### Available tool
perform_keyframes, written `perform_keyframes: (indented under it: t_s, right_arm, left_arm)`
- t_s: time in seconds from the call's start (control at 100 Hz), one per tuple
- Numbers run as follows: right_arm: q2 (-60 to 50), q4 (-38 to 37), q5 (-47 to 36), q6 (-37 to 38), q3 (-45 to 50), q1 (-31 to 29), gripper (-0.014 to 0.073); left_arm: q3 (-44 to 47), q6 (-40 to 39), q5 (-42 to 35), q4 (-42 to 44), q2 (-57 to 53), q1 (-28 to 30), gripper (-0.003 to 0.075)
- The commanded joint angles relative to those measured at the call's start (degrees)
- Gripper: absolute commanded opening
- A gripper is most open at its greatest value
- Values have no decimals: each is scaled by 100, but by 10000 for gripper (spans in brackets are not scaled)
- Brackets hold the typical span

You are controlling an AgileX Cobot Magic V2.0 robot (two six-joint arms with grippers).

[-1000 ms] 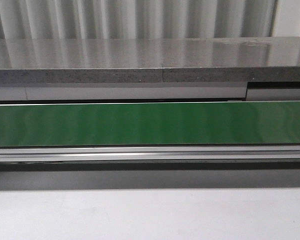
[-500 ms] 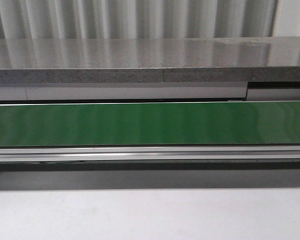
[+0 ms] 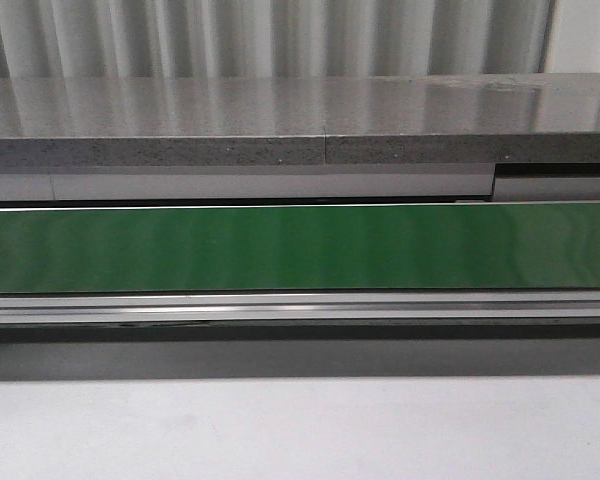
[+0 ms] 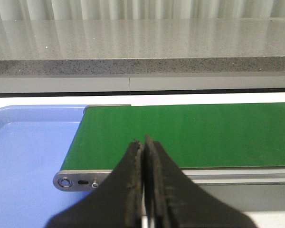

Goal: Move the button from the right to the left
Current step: 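Close the right gripper on the blue switch block of the button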

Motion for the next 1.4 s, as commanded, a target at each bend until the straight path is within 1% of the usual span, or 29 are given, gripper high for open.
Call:
perform_keyframes:
  t_s: [0.0,0.2,0.32,0.73,0.78,0.8,0.83,0.86,0.88,0.89,0.9,0.97,1.01,1.25,1.39]
  right_arm:
    - [113,-108,-21,-28,-379,-32,540]
    - [648,-118,-76,-34,-761,-32,540]
    - [881,-134,-252,-34,-863,-32,540]
    - [1684,-187,-448,-34,-1147,-100,536]
    - [1732,-208,-448,-34,-1147,-100,498]
    - [1751,-214,-448,-34,-1147,-100,469]
    - [1772,-227,-453,-34,-1147,-100,407]
    - [1787,-227,-453,-34,-1147,-100,364]
    - [1786,-227,-453,-34,-1147,-100,306]
    - [1786,-227,-453,-34,-1147,-100,306]
    - [1786,-227,-453,-34,-1147,-100,263]
    - [1760,-227,-453,-34,-1147,-100,162]
    - [1729,-227,-453,-34,-1147,-100,127]
    - [1119,-216,-383,-34,-1147,-43,123]
    - [581,-178,-178,-34,-1147,249,123]
  left_arm:
    - [143,-63,-436,-29,-199,6,-20]
    - [143,-63,-436,-29,-199,6,-20]
    - [143,-63,-436,-29,-199,6,-20]
    - [143,-63,-436,-29,-199,6,-20]
    - [143,-63,-436,-29,-199,6,-20]
    - [143,-63,-436,-29,-199,6,-20]
    - [143,-63,-436,-29,-199,6,-20]
    - [143,-63,-436,-29,-199,6,-20]
    - [143,-63,-436,-29,-199,6,-20]
    - [143,-63,-436,-29,-199,6,-20]
    - [143,-63,-436,-29,-199,6,-20]
    - [143,-63,-436,-29,-199,6,-20]
    - [143,-63,-436,-29,-199,6,-20]
    - [143,-63,-436,-29,-199,6,-20]
    - [143,-63,-436,-29,-199,6,-20]
